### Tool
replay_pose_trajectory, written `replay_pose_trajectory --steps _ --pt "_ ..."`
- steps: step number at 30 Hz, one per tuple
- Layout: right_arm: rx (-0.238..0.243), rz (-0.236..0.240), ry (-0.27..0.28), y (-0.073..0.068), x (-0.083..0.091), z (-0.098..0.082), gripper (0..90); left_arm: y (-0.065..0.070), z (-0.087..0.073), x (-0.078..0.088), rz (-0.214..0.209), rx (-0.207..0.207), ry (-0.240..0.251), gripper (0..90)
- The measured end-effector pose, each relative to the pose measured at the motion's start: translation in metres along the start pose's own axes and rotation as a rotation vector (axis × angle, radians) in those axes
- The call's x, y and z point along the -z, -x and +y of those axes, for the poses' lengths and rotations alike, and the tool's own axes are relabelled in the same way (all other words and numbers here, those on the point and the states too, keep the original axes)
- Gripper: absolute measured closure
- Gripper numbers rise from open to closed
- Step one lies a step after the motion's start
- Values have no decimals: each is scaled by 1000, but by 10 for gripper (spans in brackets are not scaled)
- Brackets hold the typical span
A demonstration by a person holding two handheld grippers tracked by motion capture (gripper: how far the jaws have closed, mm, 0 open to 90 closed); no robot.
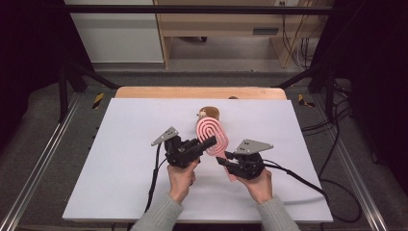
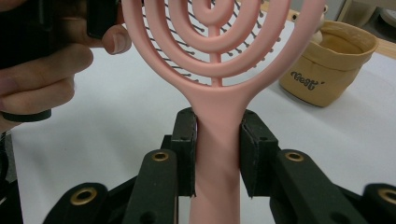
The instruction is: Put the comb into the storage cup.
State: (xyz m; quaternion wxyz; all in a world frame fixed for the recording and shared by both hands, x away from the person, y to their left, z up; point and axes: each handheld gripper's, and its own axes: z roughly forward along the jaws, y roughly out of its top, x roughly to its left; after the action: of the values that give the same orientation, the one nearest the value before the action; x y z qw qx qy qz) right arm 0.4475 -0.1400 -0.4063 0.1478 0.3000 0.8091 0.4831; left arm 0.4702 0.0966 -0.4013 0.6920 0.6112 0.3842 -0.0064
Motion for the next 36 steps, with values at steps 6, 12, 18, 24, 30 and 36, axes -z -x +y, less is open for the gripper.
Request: replay_pose_trajectory --steps 6,12,18,24,30,36 --pt "-2 4 4 0 0 0 701 2 1 0 -3 -21 4 628" --pt "-3 9 15 0 1 0 698 4 2 1 -8 -49 15 628" --pt "-2 6 30 0 3 1 660 5 5 3 25 -67 23 631" --pt "-13 18 47 1 3 2 533 3 9 6 51 -89 23 632" --pt "-21 -2 79 5 5 4 270 4 13 8 82 -130 18 632" --pt "-49 -8 79 15 4 1 116 4 22 11 110 -176 11 631"
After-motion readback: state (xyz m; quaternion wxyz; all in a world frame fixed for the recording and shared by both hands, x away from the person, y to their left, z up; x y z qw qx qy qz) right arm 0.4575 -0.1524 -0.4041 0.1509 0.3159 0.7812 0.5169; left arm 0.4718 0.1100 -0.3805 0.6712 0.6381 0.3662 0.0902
